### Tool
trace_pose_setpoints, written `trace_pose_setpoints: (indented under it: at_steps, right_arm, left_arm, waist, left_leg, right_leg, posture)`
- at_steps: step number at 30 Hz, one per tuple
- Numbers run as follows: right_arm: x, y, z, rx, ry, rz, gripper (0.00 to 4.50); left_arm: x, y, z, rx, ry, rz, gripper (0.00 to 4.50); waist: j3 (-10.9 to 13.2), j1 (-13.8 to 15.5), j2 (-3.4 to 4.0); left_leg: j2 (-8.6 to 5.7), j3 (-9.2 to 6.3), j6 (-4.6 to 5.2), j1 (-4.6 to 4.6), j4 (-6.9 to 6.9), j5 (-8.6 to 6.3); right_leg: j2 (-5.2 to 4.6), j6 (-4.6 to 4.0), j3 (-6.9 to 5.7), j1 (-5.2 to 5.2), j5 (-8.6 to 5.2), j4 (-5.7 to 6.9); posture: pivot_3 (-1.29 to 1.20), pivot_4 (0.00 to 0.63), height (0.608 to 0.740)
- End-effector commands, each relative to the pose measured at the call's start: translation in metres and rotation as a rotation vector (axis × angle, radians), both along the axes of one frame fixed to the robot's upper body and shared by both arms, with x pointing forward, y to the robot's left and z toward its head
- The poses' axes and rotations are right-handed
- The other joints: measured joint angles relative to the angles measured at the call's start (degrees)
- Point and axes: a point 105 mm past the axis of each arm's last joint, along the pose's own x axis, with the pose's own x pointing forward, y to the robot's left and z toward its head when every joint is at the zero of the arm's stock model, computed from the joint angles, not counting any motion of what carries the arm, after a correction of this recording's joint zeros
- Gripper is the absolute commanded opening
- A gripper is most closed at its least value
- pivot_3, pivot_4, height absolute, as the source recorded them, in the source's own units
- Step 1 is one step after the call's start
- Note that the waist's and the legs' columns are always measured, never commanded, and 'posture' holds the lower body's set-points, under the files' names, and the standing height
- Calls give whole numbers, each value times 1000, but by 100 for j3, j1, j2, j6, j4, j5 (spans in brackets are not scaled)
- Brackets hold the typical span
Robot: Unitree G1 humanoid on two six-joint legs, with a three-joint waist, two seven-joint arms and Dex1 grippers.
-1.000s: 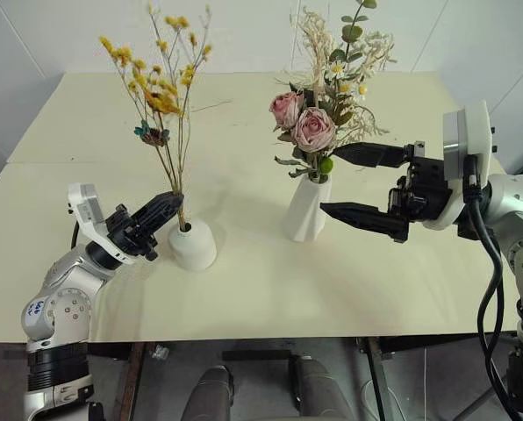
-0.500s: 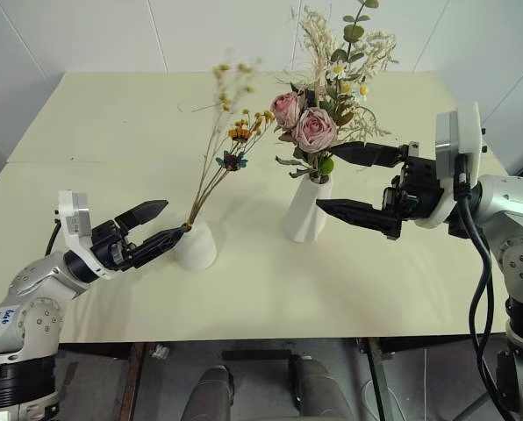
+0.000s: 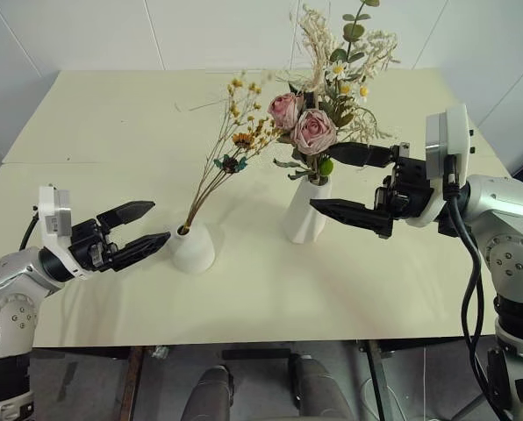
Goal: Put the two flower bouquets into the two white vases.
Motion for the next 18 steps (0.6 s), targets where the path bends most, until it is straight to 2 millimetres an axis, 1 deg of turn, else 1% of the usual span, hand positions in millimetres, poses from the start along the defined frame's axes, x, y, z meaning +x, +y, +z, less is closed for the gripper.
trace_pose_setpoints:
  at_steps: [1,4,9,12,17,18]
  right_arm:
    - [-5,1,9,12,-44,18,4500]
    - [-6,1,8,13,-42,17,4500]
    - [-6,2,8,16,-43,14,4500]
    - [-6,2,7,15,-44,13,4500]
    - [-7,1,8,19,-48,3,4500]
    - [-8,1,8,18,-48,-1,4500]
  left_arm:
    - [-3,-11,19,36,-54,-75,4480]
    - [2,-16,24,68,-66,-91,4480]
    - [19,-30,30,117,-43,-97,4480]
    - [21,-37,33,119,-46,-130,4480]
    - [30,-44,28,161,-6,-137,4480]
    - [34,-43,23,191,18,-120,4480]
  waist:
    - [0,0,0]
    - [0,0,0]
    - [0,1,0]
    - [0,-20,0]
    - [0,-2,0]
    - [0,-2,0]
  left_leg:
    - [0,0,0,0,1,0]
    - [-1,0,0,1,2,1]
    - [-1,0,-1,0,2,2]
    - [-1,3,-1,1,1,2]
    - [3,1,-1,0,1,2]
    - [2,2,-2,0,3,2]
  right_leg:
    - [0,0,0,0,0,0]
    - [0,0,0,1,0,2]
    - [2,0,-1,1,0,4]
    - [3,1,2,0,1,5]
    - [9,1,1,-4,0,8]
    - [8,1,1,-3,0,10]
  posture:
    - [0,150,740]
    - [0,150,740]
    - [0,150,740]
    - [0,150,740]
    - [0,150,740]
    - [0,150,740]
